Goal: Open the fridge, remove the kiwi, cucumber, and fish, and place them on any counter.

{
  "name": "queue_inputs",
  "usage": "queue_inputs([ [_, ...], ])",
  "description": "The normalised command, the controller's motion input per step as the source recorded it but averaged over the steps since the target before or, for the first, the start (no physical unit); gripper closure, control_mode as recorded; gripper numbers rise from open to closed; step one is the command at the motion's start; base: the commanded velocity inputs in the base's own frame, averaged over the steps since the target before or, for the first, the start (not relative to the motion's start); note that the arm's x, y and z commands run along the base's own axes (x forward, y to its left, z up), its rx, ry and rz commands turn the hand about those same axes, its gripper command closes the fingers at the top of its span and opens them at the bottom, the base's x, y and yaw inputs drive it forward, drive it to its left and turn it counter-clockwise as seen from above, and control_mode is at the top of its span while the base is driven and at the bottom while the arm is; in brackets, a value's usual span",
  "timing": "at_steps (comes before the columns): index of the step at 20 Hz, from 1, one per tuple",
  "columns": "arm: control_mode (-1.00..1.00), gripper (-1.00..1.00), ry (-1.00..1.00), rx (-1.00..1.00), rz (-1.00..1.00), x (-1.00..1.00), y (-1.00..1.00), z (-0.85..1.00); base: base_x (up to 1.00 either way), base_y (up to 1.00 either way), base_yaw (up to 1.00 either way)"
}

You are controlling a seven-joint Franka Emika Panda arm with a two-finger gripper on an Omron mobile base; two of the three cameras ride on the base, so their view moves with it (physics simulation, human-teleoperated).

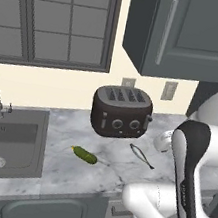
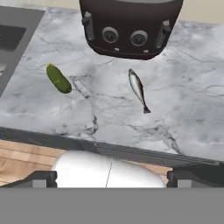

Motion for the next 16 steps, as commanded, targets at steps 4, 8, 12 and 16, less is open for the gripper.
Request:
queue_inputs([
  [4, -1.0, -1.0, 0.0, 0.0, -0.09, -0.44, 0.0, 0.32, 0.0, 0.0, 0.0],
  [8, -1.0, -1.0, 0.0, 0.0, -0.08, -0.34, 0.05, 0.27, 0.0, 0.0, 0.0],
  [12, 1.0, -1.0, 0.0, 0.0, 0.0, 0.0, 0.0, 0.0, -0.45, 0.01, -0.04],
  [16, 1.0, -1.0, 0.0, 0.0, 0.0, 0.0, 0.0, 0.0, -0.67, -0.27, 0.0],
])
